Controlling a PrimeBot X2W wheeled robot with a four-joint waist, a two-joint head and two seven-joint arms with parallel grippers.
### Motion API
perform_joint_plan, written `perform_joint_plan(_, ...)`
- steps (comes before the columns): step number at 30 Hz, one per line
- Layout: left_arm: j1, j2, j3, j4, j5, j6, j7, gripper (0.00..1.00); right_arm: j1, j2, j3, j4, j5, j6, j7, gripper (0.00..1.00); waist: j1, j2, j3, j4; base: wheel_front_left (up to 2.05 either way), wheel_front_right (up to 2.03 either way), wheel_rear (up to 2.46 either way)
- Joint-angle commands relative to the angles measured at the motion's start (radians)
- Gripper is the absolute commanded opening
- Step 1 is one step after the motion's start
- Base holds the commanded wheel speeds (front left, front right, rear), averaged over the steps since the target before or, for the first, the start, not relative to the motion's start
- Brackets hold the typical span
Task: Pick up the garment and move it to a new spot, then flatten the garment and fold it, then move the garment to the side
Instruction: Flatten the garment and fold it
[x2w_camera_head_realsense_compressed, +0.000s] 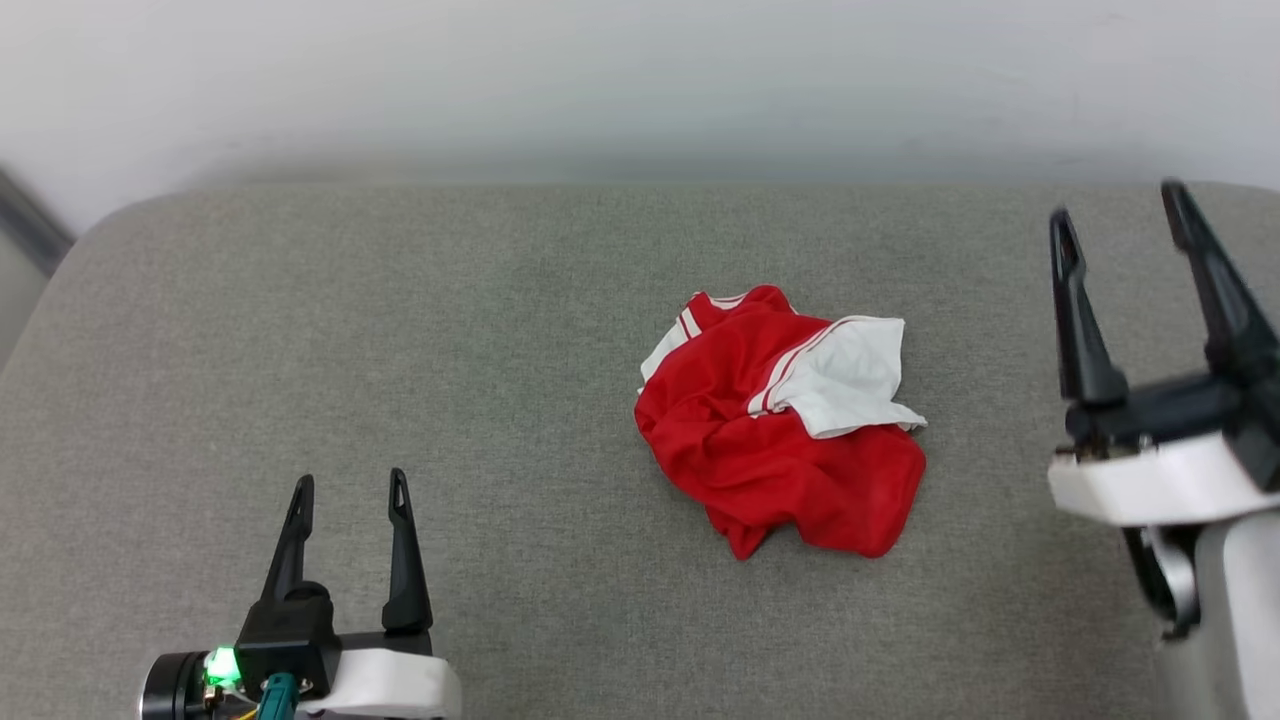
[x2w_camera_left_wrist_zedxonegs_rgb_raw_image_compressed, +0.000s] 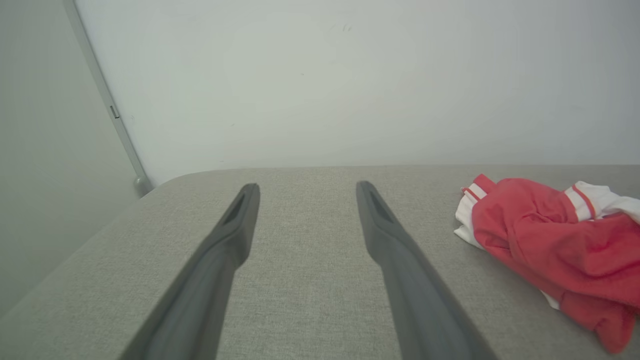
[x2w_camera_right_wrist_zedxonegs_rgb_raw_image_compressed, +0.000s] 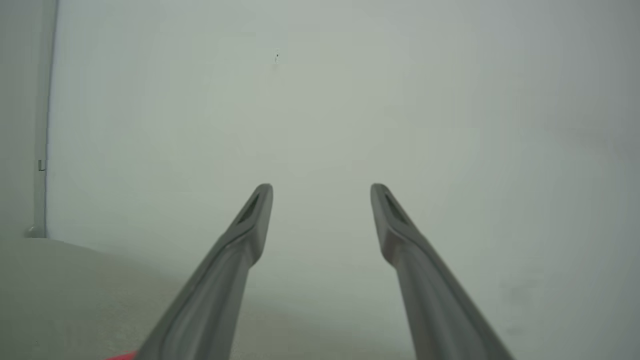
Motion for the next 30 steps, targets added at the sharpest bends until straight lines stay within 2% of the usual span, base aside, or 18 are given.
perform_joint_plan(1,-0.015,-0.002,0.001,-0.001,0.003,-0.005,-0.003,1.00,-0.050,-0.038,0.026,0.019,-0.004,-0.001,-0.002,1.00,0.0000,0.0000,0.013,0.004,0.00,0.00,0.00)
perform_joint_plan(5,-0.034,-0.007,0.007,-0.001,-0.008,-0.007,-0.003,1.00,-0.191,-0.160,0.160,0.152,0.040,-0.001,-0.001,1.00,0.0000,0.0000,0.040,0.009,0.00,0.00,0.00)
perform_joint_plan(8,-0.047,-0.011,0.007,-0.005,-0.008,-0.009,-0.003,1.00,-0.313,-0.253,0.304,0.267,0.122,-0.001,0.088,1.00,0.0000,0.0000,0.061,0.013,0.00,0.00,0.00)
perform_joint_plan(14,-0.086,-0.013,0.008,-0.016,-0.012,-0.009,-0.003,1.00,-0.540,-0.444,0.700,0.347,0.335,-0.001,0.374,1.00,0.0000,0.0000,0.127,0.017,0.00,0.00,0.00)
perform_joint_plan(19,-0.126,-0.015,0.006,-0.022,-0.016,-0.012,-0.003,1.00,-0.730,-0.568,1.023,0.313,0.589,-0.001,0.624,1.00,0.0000,0.0000,0.188,0.029,0.00,0.00,0.00)
perform_joint_plan(24,-0.167,-0.015,-0.013,-0.025,-0.035,-0.002,-0.003,1.00,-0.865,-0.597,1.205,0.326,0.777,-0.001,0.778,1.00,0.0000,0.0000,0.255,0.050,0.00,0.00,0.00)
perform_joint_plan(30,-0.211,-0.015,-0.041,-0.027,-0.053,0.010,-0.003,1.00,-0.885,-0.574,1.275,0.360,0.877,-0.001,0.885,1.00,0.0000,0.0000,0.322,0.075,0.00,0.00,0.00)
